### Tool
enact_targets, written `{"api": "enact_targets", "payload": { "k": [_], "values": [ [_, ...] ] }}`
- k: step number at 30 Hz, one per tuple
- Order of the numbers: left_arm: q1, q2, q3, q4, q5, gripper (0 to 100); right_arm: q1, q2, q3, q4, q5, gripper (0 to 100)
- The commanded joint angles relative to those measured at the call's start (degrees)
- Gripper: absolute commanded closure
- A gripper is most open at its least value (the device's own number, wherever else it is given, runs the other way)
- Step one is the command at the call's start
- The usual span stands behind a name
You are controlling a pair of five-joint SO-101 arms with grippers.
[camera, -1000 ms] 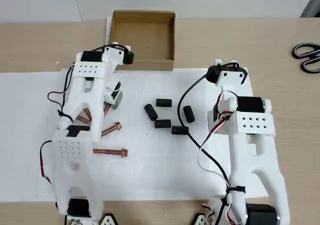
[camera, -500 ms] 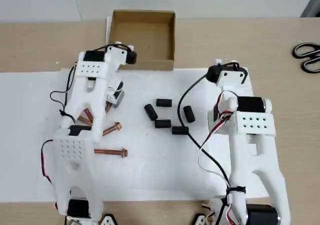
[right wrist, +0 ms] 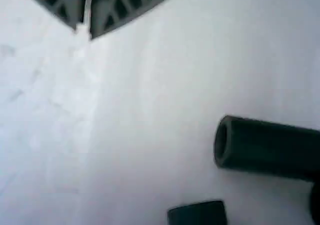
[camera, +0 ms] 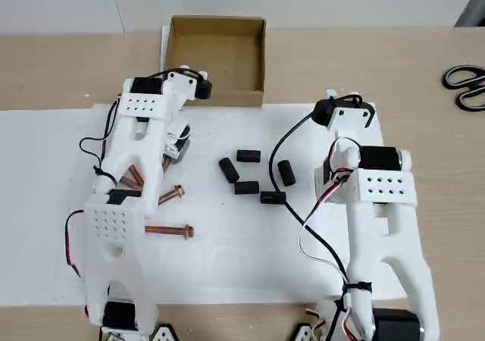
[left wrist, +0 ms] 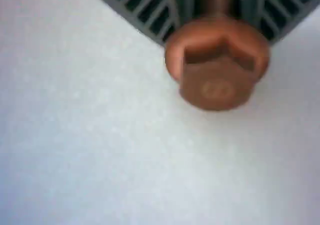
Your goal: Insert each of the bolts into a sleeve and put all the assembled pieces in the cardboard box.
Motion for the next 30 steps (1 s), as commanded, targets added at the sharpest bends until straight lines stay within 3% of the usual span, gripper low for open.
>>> {"api": "enact_targets", "payload": {
  "k": [1, 8, 21, 30],
  "values": [
    [0.26, 1.32, -5.14, 4.22, -0.35, 99, 0.57, -0.22, -2.37, 0.48, 0.62, 99.5],
    [1.58, -4.75, -12.79, 5.54, 1.32, 100, 0.31, -0.75, -2.46, 0.48, 0.62, 99.5],
    [2.55, -36.84, 9.27, 5.45, 6.59, 100, -0.04, -0.13, -8.88, 7.25, 3.08, 99.5],
    [-1.67, -46.51, 18.51, 5.45, 8.53, 100, -10.95, 9.19, -18.2, 9.8, 7.91, 99.5]
  ]
}}
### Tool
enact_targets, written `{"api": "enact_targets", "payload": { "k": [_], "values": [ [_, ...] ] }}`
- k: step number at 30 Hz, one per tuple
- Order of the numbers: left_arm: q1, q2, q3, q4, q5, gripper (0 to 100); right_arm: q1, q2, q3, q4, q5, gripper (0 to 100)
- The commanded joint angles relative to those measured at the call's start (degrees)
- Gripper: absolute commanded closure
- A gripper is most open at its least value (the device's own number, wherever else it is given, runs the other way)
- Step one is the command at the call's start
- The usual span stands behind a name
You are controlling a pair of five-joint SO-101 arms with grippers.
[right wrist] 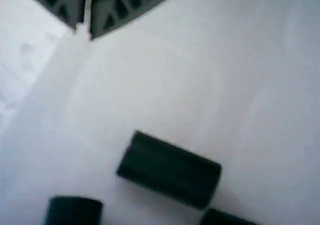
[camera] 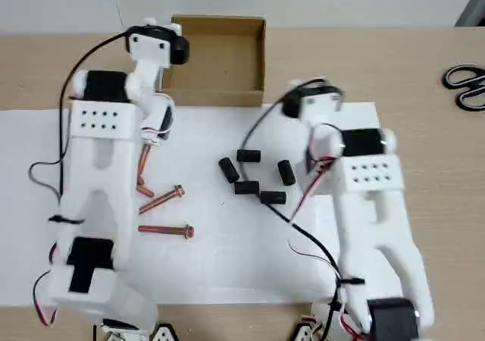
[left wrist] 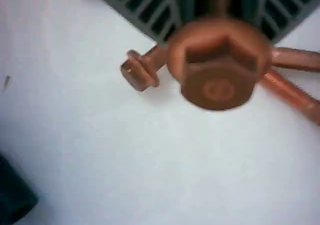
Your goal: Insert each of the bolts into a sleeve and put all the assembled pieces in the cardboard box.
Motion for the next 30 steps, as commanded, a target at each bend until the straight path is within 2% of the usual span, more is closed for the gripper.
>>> {"api": "enact_targets", "payload": {
  "k": [1, 11, 19, 24, 30],
  "values": [
    [-1.49, -5.71, 2.15, 1.05, 0.62, 100, -2.07, 5.23, -5.54, 0.48, 1.32, 99.5],
    [-1.85, -8.26, 4.53, 1.05, 0.7, 100, -3.47, 17.98, -17.58, 0.57, 1.32, 99.5],
    [-1.85, -8.26, 4.53, 1.05, 1.41, 100, -9.19, 19.56, -19.43, 0.22, 1.14, 99.3],
    [-1.41, -8.26, 5.14, 0.97, 1.93, 100, -10.68, 19.65, -19.43, 0.04, 1.05, 90.9],
    [-1.41, -8.26, 5.14, 0.97, 2.46, 100, -10.59, 20.0, -19.34, -0.4, 0.97, 90.2]
  ]
}}
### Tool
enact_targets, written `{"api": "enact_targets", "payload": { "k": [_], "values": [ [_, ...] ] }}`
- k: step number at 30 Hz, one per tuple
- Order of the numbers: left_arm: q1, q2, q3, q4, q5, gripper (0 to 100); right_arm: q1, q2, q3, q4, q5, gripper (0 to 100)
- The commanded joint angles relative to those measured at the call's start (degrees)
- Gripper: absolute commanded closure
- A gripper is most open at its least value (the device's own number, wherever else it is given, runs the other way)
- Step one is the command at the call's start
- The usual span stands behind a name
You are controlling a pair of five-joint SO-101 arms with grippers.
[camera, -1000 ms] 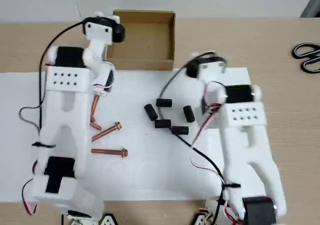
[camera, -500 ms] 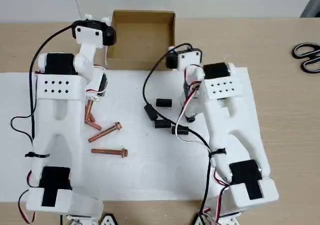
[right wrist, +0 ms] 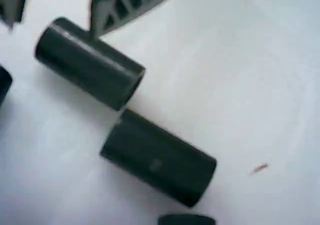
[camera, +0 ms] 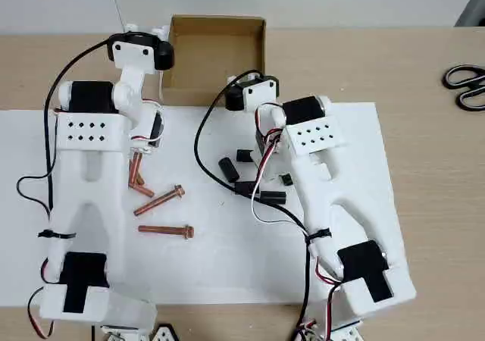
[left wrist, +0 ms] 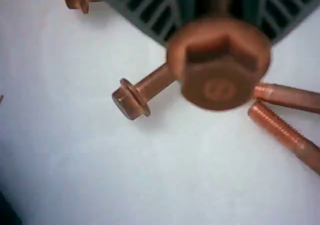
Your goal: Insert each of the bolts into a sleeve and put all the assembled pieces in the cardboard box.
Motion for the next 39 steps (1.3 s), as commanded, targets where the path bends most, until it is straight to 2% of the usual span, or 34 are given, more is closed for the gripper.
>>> {"api": "enact_targets", "payload": {
  "k": [1, 13, 24, 39],
  "values": [
    [0.09, -3.16, -0.31, 0.88, 0.44, 100, -0.22, 0.48, -2.46, -1.1, 0.35, 90.2],
    [-0.09, -3.16, -0.31, 0.88, -0.35, 100, 2.95, 12.35, -2.73, -8.13, 2.99, 90.2],
    [0.09, -2.73, -0.31, 0.88, -0.79, 100, 5.05, 12.35, -11.34, -1.45, 5.45, 89.8],
    [0.09, -2.64, -0.31, 0.88, -0.7, 100, 9.36, 18.07, -11.78, -1.63, 8.7, 89.8]
  ]
}}
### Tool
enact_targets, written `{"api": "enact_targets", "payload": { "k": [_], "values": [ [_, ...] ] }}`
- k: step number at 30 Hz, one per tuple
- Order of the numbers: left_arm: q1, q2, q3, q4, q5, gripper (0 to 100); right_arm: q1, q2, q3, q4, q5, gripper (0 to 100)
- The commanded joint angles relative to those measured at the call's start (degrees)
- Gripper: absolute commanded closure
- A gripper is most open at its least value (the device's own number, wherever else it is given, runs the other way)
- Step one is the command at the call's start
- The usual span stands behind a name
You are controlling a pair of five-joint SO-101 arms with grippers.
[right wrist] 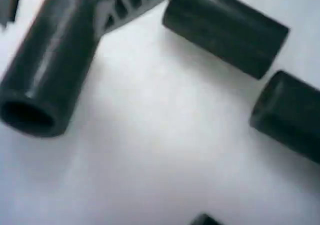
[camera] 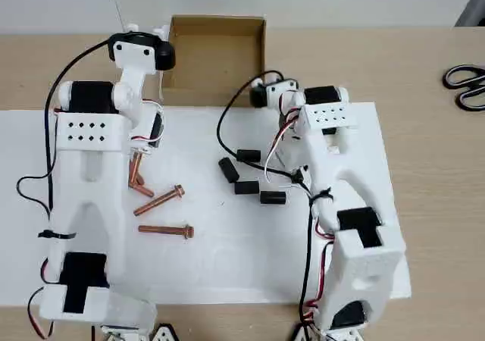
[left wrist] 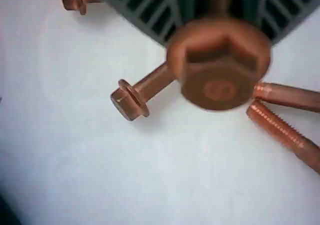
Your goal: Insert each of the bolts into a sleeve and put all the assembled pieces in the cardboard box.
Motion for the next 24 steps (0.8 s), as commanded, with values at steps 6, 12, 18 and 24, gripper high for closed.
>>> {"api": "enact_targets", "payload": {
  "k": [6, 12, 18, 24],
  "values": [
    [0.09, -2.55, -0.31, 0.88, 0.0, 100, 0.04, 1.63, -2.73, -1.1, 0.44, 89.7],
    [0.18, -2.55, -0.31, 0.88, 0.0, 100, 0.04, 1.89, -2.73, -1.89, 0.53, 84.6],
    [0.18, -2.55, -0.22, 0.79, 0.0, 100, 0.04, 5.23, -2.73, -2.59, 0.53, 83.5],
    [0.18, -2.55, 2.07, 0.7, -0.09, 100, 0.04, 6.2, -2.73, -4.79, 0.53, 84.1]
  ]
}}
